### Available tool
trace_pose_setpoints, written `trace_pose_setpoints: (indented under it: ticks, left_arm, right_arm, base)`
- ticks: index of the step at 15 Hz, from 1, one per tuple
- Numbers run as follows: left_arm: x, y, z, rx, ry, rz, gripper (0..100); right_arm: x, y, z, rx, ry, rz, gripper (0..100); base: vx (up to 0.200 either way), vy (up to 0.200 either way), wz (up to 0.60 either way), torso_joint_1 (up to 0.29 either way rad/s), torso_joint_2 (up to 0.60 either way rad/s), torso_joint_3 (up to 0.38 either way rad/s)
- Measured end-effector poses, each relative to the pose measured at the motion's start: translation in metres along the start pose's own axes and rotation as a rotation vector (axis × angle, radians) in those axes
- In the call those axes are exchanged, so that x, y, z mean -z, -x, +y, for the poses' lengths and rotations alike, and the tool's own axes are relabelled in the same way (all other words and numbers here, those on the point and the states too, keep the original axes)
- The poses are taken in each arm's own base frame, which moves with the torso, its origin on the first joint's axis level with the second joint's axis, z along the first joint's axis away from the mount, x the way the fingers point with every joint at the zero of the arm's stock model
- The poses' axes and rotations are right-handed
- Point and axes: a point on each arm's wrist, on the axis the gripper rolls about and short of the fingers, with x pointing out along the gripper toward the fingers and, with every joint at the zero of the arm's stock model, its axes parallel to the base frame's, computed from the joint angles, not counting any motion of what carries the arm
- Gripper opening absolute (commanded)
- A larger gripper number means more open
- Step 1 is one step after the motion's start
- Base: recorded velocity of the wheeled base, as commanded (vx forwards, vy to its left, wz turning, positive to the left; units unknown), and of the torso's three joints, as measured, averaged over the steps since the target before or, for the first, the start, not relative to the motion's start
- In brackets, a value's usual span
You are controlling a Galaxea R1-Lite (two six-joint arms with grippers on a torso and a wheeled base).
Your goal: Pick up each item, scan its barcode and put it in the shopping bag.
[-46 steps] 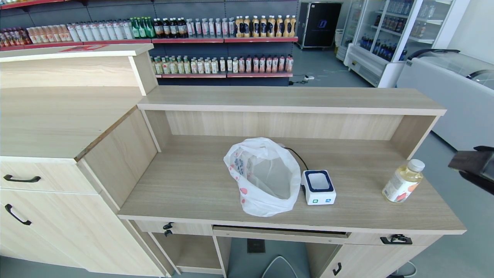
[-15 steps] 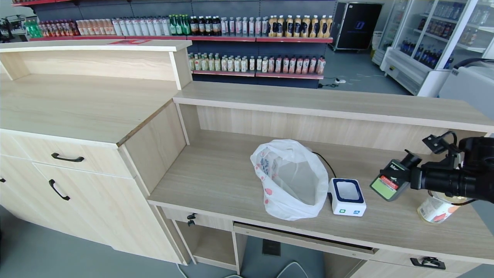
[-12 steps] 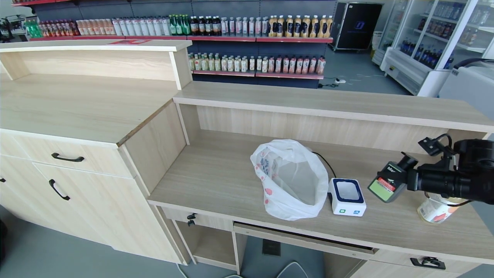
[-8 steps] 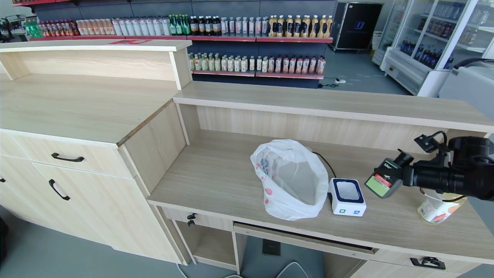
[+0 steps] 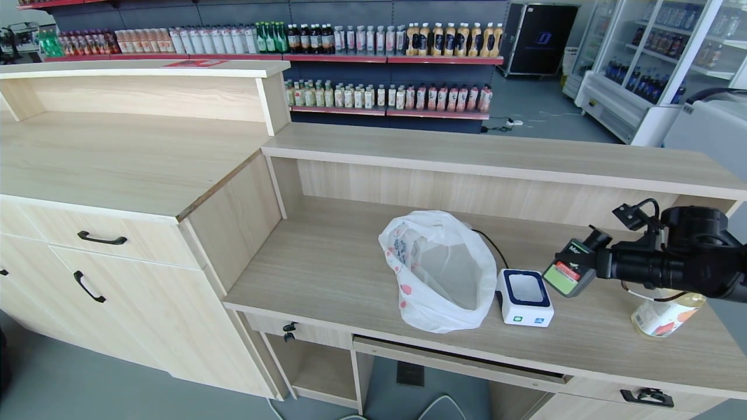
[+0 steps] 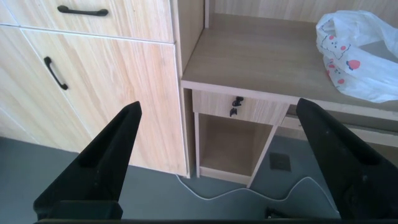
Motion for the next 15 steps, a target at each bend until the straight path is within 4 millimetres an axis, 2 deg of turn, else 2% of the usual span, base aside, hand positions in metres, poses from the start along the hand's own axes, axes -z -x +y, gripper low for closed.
trace_pose_setpoints:
  ticks: [7,15]
  left_arm:
    - [0.000,0.000,0.000,0.000,0.000,0.000,100]
    - [0.000,0.000,0.000,0.000,0.000,0.000,100]
  right_arm:
    - [-0.002,-0.015,-0.001,-0.024,-0.023,0.004,0]
    - [-0.002,-0.021,-0.002,-0.031,-0.024,0.005,0]
  base:
    - [0.000,0.000,0.00,0.000,0.00,0.000]
    - [0.000,0.000,0.00,0.000,0.00,0.000]
